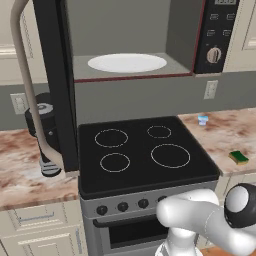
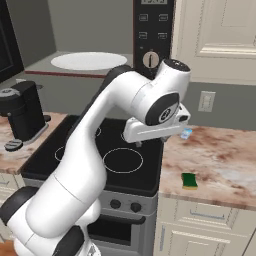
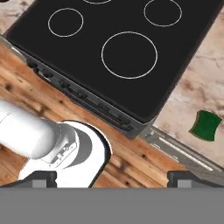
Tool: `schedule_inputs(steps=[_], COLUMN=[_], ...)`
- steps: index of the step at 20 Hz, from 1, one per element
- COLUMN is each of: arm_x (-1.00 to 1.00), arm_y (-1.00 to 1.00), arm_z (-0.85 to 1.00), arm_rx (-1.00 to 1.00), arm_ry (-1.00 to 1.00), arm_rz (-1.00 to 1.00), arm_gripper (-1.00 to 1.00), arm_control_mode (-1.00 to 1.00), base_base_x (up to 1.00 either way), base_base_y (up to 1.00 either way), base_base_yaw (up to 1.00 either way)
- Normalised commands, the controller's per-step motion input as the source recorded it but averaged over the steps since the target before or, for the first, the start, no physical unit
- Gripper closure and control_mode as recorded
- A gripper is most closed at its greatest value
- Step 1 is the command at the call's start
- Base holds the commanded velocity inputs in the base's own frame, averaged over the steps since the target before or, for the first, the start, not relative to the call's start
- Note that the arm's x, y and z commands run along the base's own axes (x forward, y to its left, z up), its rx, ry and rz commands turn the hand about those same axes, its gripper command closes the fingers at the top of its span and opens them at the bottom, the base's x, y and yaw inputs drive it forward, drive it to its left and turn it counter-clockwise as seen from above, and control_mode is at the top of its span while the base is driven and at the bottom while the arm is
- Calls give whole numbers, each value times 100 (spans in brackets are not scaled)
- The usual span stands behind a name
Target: Place the sponge inside the microwave to prepare for sanitizing.
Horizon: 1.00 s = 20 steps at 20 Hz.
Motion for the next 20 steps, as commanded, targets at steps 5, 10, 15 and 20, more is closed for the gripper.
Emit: schedule_inputs(steps=[5,10,15,20], arm_x=[39,46,50,38], arm_y=[-8,-15,-25,-35], arm_z=[-39,-33,-32,-41], arm_rx=[1,0,0,0], arm_ry=[9,14,21,13], arm_rz=[-31,-29,-21,-11], arm_gripper=[-100,-100,-100,-100], arm_control_mode=[-100,-100,-100,-100], base_base_x=[0,0,0,0], base_base_y=[0,0,0,0], base_base_yaw=[0,0,0,0])
